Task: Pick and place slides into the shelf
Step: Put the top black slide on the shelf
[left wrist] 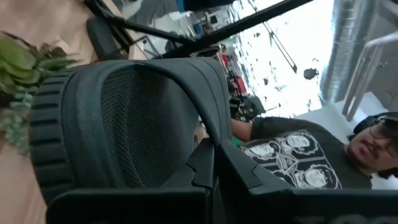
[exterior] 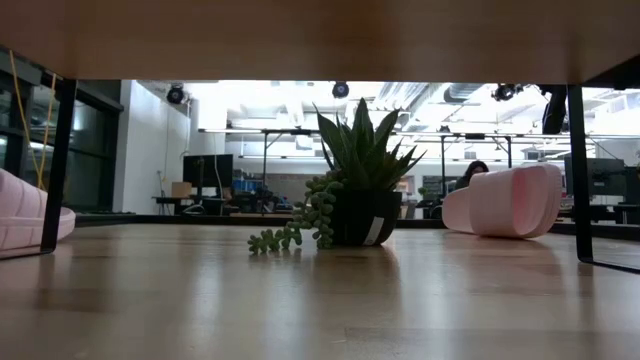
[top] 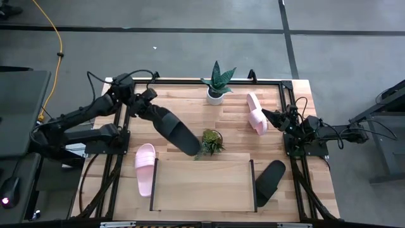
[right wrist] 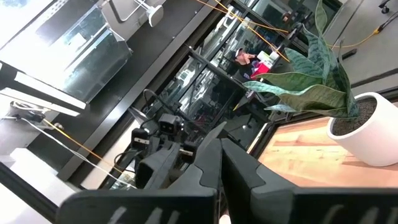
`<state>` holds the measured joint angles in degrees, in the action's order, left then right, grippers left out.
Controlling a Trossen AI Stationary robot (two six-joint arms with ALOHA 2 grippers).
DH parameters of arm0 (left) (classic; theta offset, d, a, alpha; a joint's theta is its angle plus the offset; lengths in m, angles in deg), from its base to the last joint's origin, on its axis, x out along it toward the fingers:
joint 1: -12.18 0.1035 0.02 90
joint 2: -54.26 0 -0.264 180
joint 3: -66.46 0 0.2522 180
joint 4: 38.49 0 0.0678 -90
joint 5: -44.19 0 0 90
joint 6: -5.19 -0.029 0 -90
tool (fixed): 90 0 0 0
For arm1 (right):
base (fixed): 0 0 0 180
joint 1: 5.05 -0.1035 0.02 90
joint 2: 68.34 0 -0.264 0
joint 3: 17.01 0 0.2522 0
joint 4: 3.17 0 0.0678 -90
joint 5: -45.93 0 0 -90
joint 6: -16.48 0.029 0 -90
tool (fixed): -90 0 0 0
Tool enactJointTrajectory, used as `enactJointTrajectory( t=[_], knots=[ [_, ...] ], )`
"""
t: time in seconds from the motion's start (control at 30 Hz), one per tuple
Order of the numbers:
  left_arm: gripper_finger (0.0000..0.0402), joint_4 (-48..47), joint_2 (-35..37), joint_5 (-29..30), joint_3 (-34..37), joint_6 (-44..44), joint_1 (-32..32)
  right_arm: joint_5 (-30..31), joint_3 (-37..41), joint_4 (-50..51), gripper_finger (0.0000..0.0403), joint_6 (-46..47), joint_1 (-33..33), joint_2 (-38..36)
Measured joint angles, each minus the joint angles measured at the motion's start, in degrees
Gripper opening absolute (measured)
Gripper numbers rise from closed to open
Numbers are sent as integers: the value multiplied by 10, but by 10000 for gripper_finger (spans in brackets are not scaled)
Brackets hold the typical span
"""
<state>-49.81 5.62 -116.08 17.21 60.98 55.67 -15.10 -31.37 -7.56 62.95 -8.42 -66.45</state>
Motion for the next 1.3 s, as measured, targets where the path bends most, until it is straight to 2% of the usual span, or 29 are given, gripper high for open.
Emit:
enactJointTrajectory(
  t=[0.37, 0.63, 0.93, 1.13, 1.3],
  knots=[
    [0, 0, -8, 27, 0, 14, -83, 0, 0, 13, 0, 0, 0, 0],
    [0, 0, -72, 32, -27, -4, -137, 0, 0, 15, 0, 0, 0, 0],
    [0, -18, -166, -35, -82, -45, -147, 0, 0, 14, 0, 0, 0, 0],
    [0, -37, -193, -78, -88, -60, -147, -1, 0, 16, 0, 0, 0, 0],
    [0, -40, -207, -92, -88, -65, -147, -1, 0, 18, 0, 0, 0, 0]
  ],
)
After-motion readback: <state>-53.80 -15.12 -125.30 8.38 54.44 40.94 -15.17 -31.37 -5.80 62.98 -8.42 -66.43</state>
